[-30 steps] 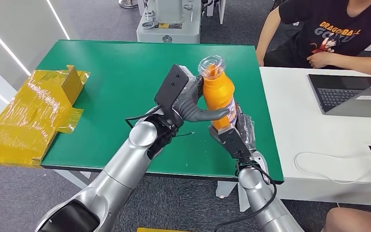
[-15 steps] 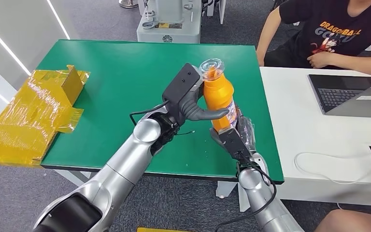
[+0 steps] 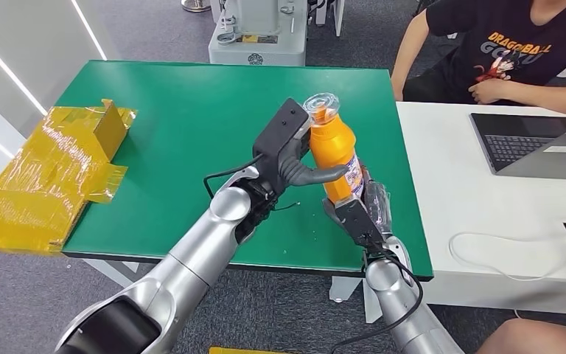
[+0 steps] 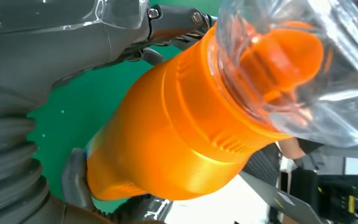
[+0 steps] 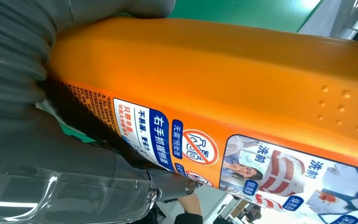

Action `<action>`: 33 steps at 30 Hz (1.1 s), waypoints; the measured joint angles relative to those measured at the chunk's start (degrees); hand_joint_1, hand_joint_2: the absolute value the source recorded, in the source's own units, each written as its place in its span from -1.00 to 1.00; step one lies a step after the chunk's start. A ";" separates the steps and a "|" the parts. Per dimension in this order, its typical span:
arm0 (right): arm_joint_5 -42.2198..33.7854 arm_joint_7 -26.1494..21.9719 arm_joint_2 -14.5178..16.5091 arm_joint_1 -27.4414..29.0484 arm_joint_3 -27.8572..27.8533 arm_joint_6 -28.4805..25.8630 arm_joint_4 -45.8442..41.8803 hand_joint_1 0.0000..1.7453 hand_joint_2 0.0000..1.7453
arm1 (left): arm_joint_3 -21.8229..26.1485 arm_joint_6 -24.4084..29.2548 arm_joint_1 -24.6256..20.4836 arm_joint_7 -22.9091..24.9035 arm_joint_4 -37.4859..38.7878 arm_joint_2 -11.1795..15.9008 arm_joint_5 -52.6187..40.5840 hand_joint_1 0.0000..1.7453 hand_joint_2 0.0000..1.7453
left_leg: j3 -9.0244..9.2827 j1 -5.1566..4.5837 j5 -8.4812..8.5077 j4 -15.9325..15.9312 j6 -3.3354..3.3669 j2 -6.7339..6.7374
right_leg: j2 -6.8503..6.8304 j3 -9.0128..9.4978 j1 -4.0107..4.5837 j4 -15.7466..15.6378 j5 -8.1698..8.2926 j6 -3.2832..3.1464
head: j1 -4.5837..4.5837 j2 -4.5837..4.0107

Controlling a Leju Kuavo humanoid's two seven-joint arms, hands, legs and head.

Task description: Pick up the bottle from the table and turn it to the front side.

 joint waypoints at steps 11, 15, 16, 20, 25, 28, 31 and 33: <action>-0.42 -0.08 -0.14 -1.59 0.16 0.06 1.04 1.00 1.00 | -2.74 7.29 -0.04 -2.32 -0.24 -0.60 6.29 1.00 1.00 | -0.01 0.00 0.00 0.00 0.00 0.00 | 0.00 0.00 0.00 0.01 0.00 0.00 | -0.01 0.00; -0.83 -0.67 -0.14 -2.38 0.45 0.01 2.10 1.00 1.00 | -2.69 7.63 -0.04 -2.93 -0.24 -0.57 5.78 1.00 1.00 | -0.02 0.00 0.00 0.00 0.00 -0.01 | -0.01 0.00 0.00 0.02 0.00 0.00 | -0.01 0.00; -1.00 -0.86 -0.14 -2.63 0.50 0.00 2.42 1.00 1.00 | -2.64 7.77 -0.04 -3.09 -0.24 -0.57 5.62 1.00 1.00 | -0.02 0.00 0.00 0.00 0.00 -0.01 | -0.01 0.00 0.00 0.03 0.00 0.00 | -0.01 0.00; -1.46 -1.37 -0.11 -3.52 0.60 -0.04 3.68 1.00 1.00 | -2.52 7.89 -0.03 -3.60 -0.22 -0.42 5.27 1.00 1.00 | -0.02 0.00 0.00 0.00 0.00 -0.02 | -0.01 0.00 0.00 0.02 0.00 0.00 | -0.01 0.00; -1.65 -1.56 -0.08 -4.06 0.83 -0.04 4.69 1.00 1.00 | -2.48 7.96 -0.01 -3.63 -0.21 -0.25 5.14 1.00 1.00 | -0.03 0.00 0.00 0.00 0.00 -0.02 | -0.01 0.00 0.00 0.02 0.00 0.00 | -0.01 0.00; -2.18 -1.98 -0.07 -4.45 0.98 -0.09 5.32 1.00 1.00 | -2.30 8.20 -0.01 -3.71 -0.12 -0.21 5.14 1.00 1.00 | -0.03 0.00 0.00 0.00 0.00 -0.02 | -0.01 0.00 0.00 0.02 0.00 0.00 | -0.01 0.00; -2.80 -2.40 -0.05 -4.81 1.34 -0.26 6.02 1.00 1.00 | -1.91 8.34 -0.01 -4.11 0.11 -0.15 5.40 1.00 1.00 | -0.03 0.00 0.00 0.00 0.00 -0.02 | -0.01 0.00 0.00 0.02 0.00 0.00 | -0.01 0.00; -3.09 -2.60 -0.04 -5.12 1.62 -0.40 6.42 1.00 1.00 | -1.57 8.37 -0.01 -4.61 0.33 -0.13 5.82 1.00 1.00 | -0.03 0.00 0.00 0.00 0.00 -0.02 | -0.01 0.00 0.00 0.02 0.00 0.00 | -0.01 0.00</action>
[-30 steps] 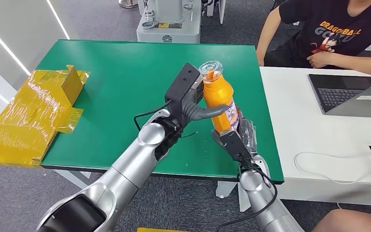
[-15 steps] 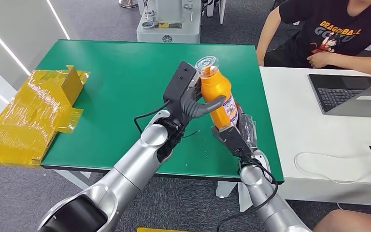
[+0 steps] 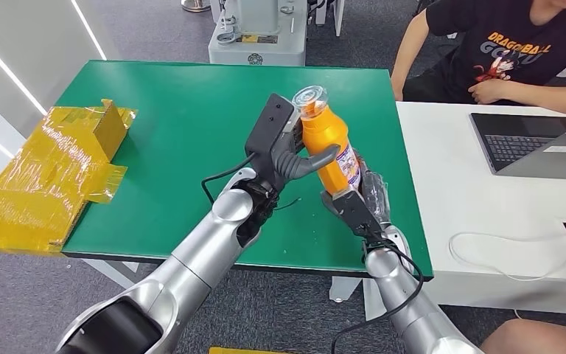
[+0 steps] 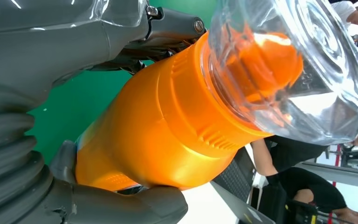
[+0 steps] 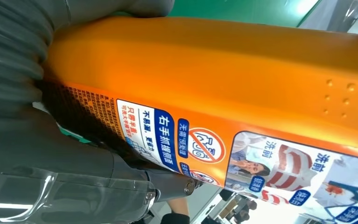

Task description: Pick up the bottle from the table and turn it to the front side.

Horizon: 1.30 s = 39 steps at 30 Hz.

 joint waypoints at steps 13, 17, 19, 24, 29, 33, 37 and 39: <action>-0.90 -0.28 0.05 -0.88 0.82 -3.64 0.84 -1.00 1.00 | 1.59 1.01 0.39 -2.92 0.28 0.93 1.37 1.00 1.00 | 0.00 0.00 0.00 0.00 0.00 0.00 | 0.00 0.00 0.00 0.00 0.00 0.00 | 0.00 0.00; -0.60 0.10 0.10 -0.84 0.88 -4.10 0.84 -1.00 1.00 | 2.16 1.12 0.66 -3.22 0.28 1.25 1.31 1.00 1.00 | 0.00 0.00 0.00 0.00 0.00 0.00 | 0.00 0.00 0.00 0.00 0.00 0.00 | 0.00 0.00; -0.52 0.17 0.10 -0.79 0.91 -4.31 0.84 -1.00 1.00 | 2.39 1.12 0.74 -3.40 0.28 1.38 1.15 1.00 1.00 | 0.00 0.00 0.00 0.00 0.00 0.00 | 0.00 0.00 0.00 0.00 0.00 0.00 | 0.00 0.00; -0.30 0.42 0.10 -0.25 0.93 -4.84 0.55 -1.00 1.00 | 3.16 1.06 1.09 -3.85 0.28 1.54 0.72 1.00 1.00 | 0.00 0.00 0.00 0.00 0.00 0.00 | 0.00 0.00 0.00 -0.01 0.00 0.00 | 0.00 0.00; -0.13 0.65 0.10 0.19 0.93 -5.17 0.16 -1.00 1.00 | 3.34 1.04 1.28 -3.98 0.27 1.78 0.19 1.00 1.00 | 0.00 0.00 0.00 0.00 0.00 0.00 | 0.00 -0.01 0.00 -0.01 0.00 0.00 | 0.00 0.00; -0.15 0.59 0.08 1.40 0.79 -5.53 -1.38 -1.00 1.00 | 3.64 2.04 1.58 -4.78 0.13 1.86 -0.97 1.00 1.00 | 0.00 0.00 0.00 0.00 0.00 0.01 | 0.01 -0.01 0.00 -0.01 0.00 0.00 | 0.00 0.00; -0.22 0.79 0.08 4.06 0.67 -5.17 -6.36 -1.00 1.00 | 4.90 4.45 1.73 -5.51 -0.98 2.70 -3.10 1.00 1.00 | 0.00 0.00 0.00 0.00 0.00 0.02 | 0.02 -0.02 0.01 0.00 0.00 -0.01 | 0.00 0.00; -0.19 1.48 0.05 5.88 0.67 -4.41 -10.63 -1.00 1.00 | 5.83 5.60 1.81 -5.64 -1.82 3.52 -4.12 1.00 1.00 | 0.00 0.01 0.00 -0.01 0.00 0.02 | 0.02 -0.03 0.01 0.01 -0.01 -0.01 | -0.01 0.00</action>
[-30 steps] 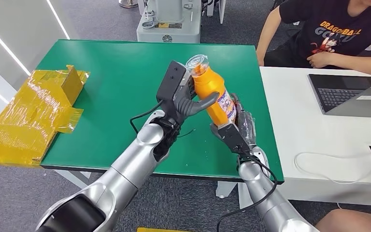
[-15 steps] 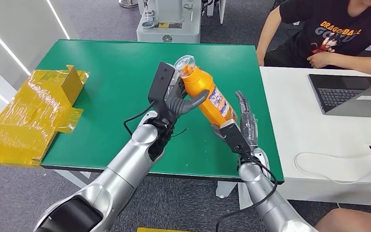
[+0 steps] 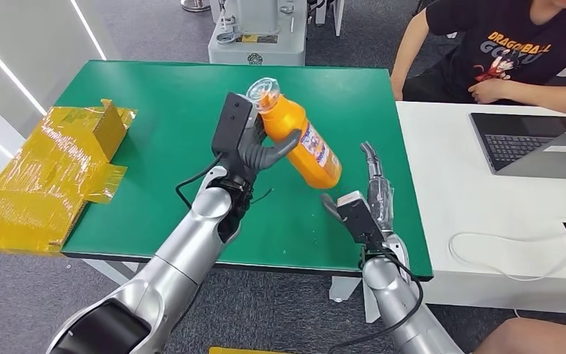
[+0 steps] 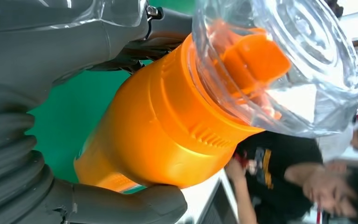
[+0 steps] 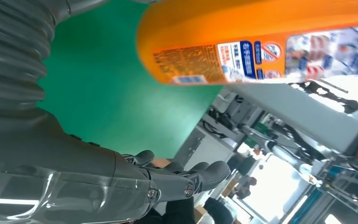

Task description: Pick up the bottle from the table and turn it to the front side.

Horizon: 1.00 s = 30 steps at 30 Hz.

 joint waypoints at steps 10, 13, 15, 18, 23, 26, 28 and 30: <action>-0.15 1.50 -0.31 5.01 0.02 1.06 -14.62 -1.00 1.00 | 2.82 1.93 1.00 -0.64 -3.12 2.91 -1.35 1.00 1.00 | -0.02 0.01 0.00 -0.01 0.00 0.00 | 0.00 -0.02 -0.02 0.00 -0.01 0.00 | 0.01 0.00; -1.05 1.33 -0.78 6.43 0.07 1.40 -17.72 -1.00 1.00 | 4.10 3.53 1.64 -1.14 -5.04 4.07 -1.97 1.00 1.00 | -0.03 0.00 0.00 0.00 0.00 0.01 | 0.02 -0.02 -0.02 -0.01 0.00 0.00 | 0.01 0.00; -1.70 1.28 -1.36 7.45 0.21 1.57 -19.61 -1.00 1.00 | 5.41 4.32 2.05 -1.34 -6.92 5.35 -2.66 1.00 1.00 | -0.03 0.00 0.00 0.00 0.00 0.02 | 0.03 -0.03 -0.01 -0.01 -0.01 0.00 | 0.01 0.00; -2.44 0.95 -2.12 8.70 0.68 1.43 -21.30 -1.00 1.00 | 7.32 5.47 2.62 -1.62 -9.80 7.64 -3.88 1.00 1.00 | -0.03 0.01 0.00 -0.02 0.00 0.03 | 0.03 -0.04 0.00 0.00 -0.02 -0.01 | -0.01 0.00; -3.64 0.23 -2.98 10.68 1.23 0.49 -22.59 -1.00 1.00 | 10.14 7.50 3.69 -2.52 -14.25 12.10 -5.41 1.00 1.00 | -0.02 0.03 0.00 -0.05 -0.01 0.03 | 0.03 -0.05 0.02 0.02 -0.03 -0.02 | 0.01 0.00; -4.01 -0.06 -3.66 12.66 1.43 -0.15 -23.74 -1.00 1.00 | 11.32 8.88 3.85 -2.92 -16.30 15.10 -6.97 1.00 1.00 | -0.03 0.03 0.01 -0.05 -0.01 0.03 | 0.03 -0.05 0.02 0.02 -0.03 -0.02 | 0.01 0.00; -4.10 -0.11 -4.12 13.98 1.55 -0.38 -24.60 -1.00 1.00 | 11.89 9.78 3.85 -2.74 -17.34 17.05 -8.45 1.00 1.00 | -0.03 0.03 0.01 -0.05 -0.01 0.02 | 0.02 -0.05 0.01 0.02 -0.03 -0.02 | -0.01 0.00; -4.26 -0.13 -4.50 14.97 1.72 -0.50 -25.34 -1.00 1.00 | 12.25 10.67 3.85 -2.43 -17.99 18.74 -10.07 1.00 1.00 | -0.03 0.03 0.01 -0.05 -0.01 0.02 | 0.02 -0.05 0.01 0.01 -0.03 -0.01 | 0.00 0.00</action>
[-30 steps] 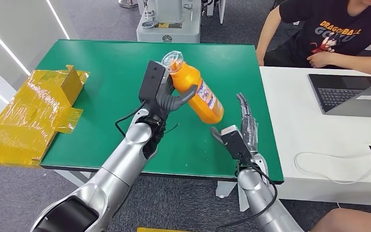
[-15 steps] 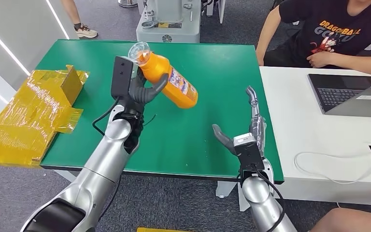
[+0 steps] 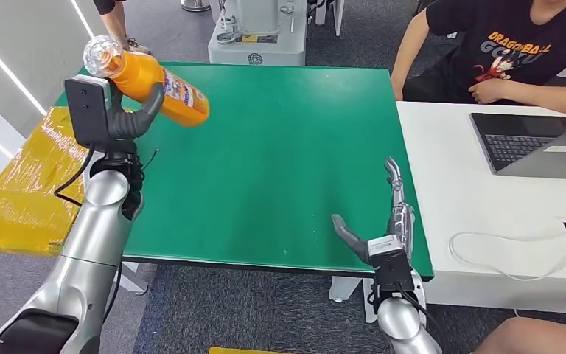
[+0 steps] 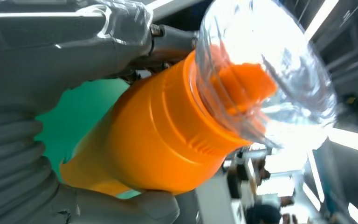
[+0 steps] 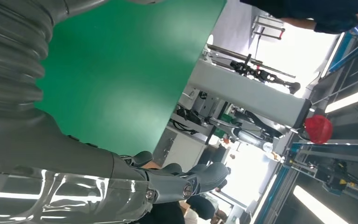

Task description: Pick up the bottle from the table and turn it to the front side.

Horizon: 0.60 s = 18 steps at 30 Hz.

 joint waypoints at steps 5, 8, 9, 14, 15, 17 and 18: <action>-0.44 -0.02 -0.69 1.53 0.65 -0.21 -1.29 -1.00 1.00 | 0.38 1.20 -0.02 0.94 -0.30 3.82 -3.56 1.00 1.00 | 0.00 0.00 0.00 0.01 0.00 0.02 | 0.01 0.00 -0.01 -0.01 0.01 0.00 | 0.01 0.00; -0.58 -0.03 -1.03 2.29 0.86 -0.23 -1.98 -1.00 1.00 | 0.73 0.65 -0.04 2.09 -0.28 5.83 -4.49 1.00 1.00 | 0.00 -0.01 0.00 0.01 0.00 0.03 | 0.02 0.00 -0.01 -0.01 0.01 0.00 | 0.01 0.00; -0.61 -0.03 -1.10 2.53 0.90 -0.24 -2.22 -1.00 1.00 | 0.89 0.38 -0.04 2.40 -0.28 6.49 -4.86 1.00 1.00 | 0.00 -0.01 0.00 0.01 0.00 0.02 | 0.02 0.00 -0.01 -0.01 0.01 0.00 | 0.01 0.00; -0.79 -0.19 -1.39 3.47 1.10 -0.43 -3.11 -1.00 1.00 | 1.03 -0.32 -0.53 3.34 0.08 9.32 -7.73 1.00 1.00 | 0.00 0.00 0.00 0.01 0.00 0.02 | 0.02 -0.02 0.00 -0.01 0.00 0.00 | 0.02 0.00; -0.87 -0.24 -1.46 3.68 1.13 -0.49 -3.35 -1.00 1.00 | 1.02 -0.49 -0.92 3.57 0.54 9.87 -8.64 1.00 1.00 | 0.00 0.00 0.00 0.01 0.00 0.03 | 0.02 -0.02 0.00 -0.01 0.00 0.00 | 0.02 0.00; -0.98 -0.33 -1.57 4.28 1.18 -0.53 -4.04 -1.00 1.00 | 1.00 -0.72 -1.78 4.02 1.88 11.05 -10.87 1.00 1.00 | 0.01 0.00 0.00 0.01 0.00 0.06 | 0.07 -0.02 0.00 -0.01 0.01 0.00 | 0.02 0.00; -1.00 -0.38 -1.61 4.62 1.19 -0.54 -4.41 -1.00 1.00 | 0.99 -0.60 -2.08 4.14 2.54 11.60 -11.94 1.00 1.00 | 0.01 0.00 0.00 0.01 0.00 0.09 | 0.10 -0.03 0.00 -0.01 0.01 0.00 | 0.01 0.00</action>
